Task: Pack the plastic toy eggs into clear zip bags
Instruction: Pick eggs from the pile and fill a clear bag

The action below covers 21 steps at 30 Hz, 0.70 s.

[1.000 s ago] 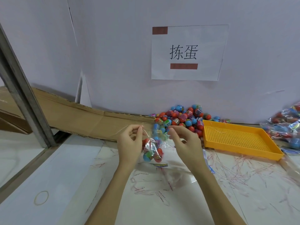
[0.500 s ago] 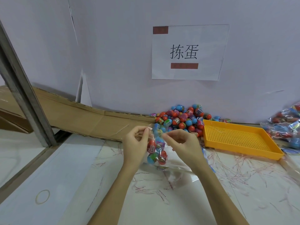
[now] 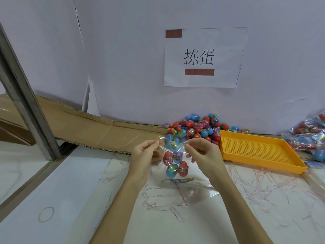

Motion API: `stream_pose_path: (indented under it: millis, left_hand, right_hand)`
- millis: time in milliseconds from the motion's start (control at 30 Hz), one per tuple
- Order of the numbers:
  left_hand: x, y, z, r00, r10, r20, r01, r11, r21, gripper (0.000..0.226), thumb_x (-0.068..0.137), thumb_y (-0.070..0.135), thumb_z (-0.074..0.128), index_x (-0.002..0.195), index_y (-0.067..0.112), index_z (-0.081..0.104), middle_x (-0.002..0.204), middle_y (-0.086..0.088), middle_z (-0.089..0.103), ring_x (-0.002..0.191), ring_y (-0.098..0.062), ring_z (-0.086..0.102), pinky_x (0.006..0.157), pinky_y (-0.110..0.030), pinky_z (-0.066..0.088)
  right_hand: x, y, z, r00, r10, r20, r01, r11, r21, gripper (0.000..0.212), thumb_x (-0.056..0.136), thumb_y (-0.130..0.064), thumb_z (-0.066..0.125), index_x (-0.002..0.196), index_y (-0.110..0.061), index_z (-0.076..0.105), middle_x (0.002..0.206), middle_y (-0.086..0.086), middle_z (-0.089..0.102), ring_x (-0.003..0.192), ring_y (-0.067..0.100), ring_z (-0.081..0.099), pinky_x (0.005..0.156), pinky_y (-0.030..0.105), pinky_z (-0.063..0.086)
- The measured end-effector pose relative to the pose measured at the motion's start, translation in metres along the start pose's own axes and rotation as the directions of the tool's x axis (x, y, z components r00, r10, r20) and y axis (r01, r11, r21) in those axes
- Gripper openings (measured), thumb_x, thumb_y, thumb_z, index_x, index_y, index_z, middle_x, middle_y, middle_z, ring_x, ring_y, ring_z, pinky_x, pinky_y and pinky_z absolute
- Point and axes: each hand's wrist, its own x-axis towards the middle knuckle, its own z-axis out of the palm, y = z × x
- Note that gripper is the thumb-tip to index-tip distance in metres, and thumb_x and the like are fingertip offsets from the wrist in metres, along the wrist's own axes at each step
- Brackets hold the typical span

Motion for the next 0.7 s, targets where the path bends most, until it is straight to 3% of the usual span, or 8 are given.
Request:
stream_pose_path:
  millis: [133,233,333,700]
  left_hand:
    - [0.003,0.003,-0.006,0.992,-0.05,0.118,0.064,0.991,-0.113,0.018,0.099,0.01,0.065,0.097,0.01,0.083,0.084,-0.009,0.074,0.075,-0.016,0.07,0.069,-0.028,0.06]
    - [0.004,0.002,-0.009,0.984,-0.028,0.174,0.034,0.999,-0.031,0.014,0.092,0.01,0.075,0.104,0.012,0.081,0.093,-0.011,0.077,0.082,-0.018,0.072,0.079,-0.03,0.061]
    - [0.004,0.0,-0.008,0.986,-0.025,0.167,0.021,0.999,0.029,0.013,0.089,0.013,0.079,0.101,0.017,0.082,0.096,-0.009,0.079,0.084,-0.017,0.073,0.078,-0.029,0.06]
    - [0.005,0.001,-0.015,0.982,-0.052,0.182,0.055,0.998,-0.008,0.016,0.079,0.019,0.083,0.095,0.019,0.084,0.097,-0.012,0.08,0.09,-0.022,0.077,0.078,-0.028,0.062]
  right_hand:
    - [0.002,0.002,-0.002,1.0,0.014,-0.012,-0.014,1.0,-0.008,0.006,0.095,-0.019,0.071,0.092,-0.022,0.075,0.078,-0.009,0.074,0.071,0.009,0.071,0.056,0.017,0.054]
    - [0.002,0.003,-0.004,0.999,0.036,-0.025,-0.037,0.999,-0.008,0.006,0.094,-0.022,0.071,0.09,-0.022,0.075,0.078,-0.008,0.075,0.072,0.011,0.071,0.057,0.018,0.055]
    - [0.003,0.002,-0.006,0.998,0.048,-0.03,-0.048,0.999,-0.012,0.006,0.094,-0.021,0.072,0.091,-0.02,0.076,0.078,-0.007,0.075,0.073,0.011,0.072,0.058,0.019,0.056]
    - [0.002,0.0,-0.017,0.998,0.06,-0.026,-0.059,0.998,0.03,0.005,0.091,-0.017,0.075,0.094,-0.02,0.079,0.08,-0.006,0.077,0.072,0.01,0.073,0.061,0.015,0.054]
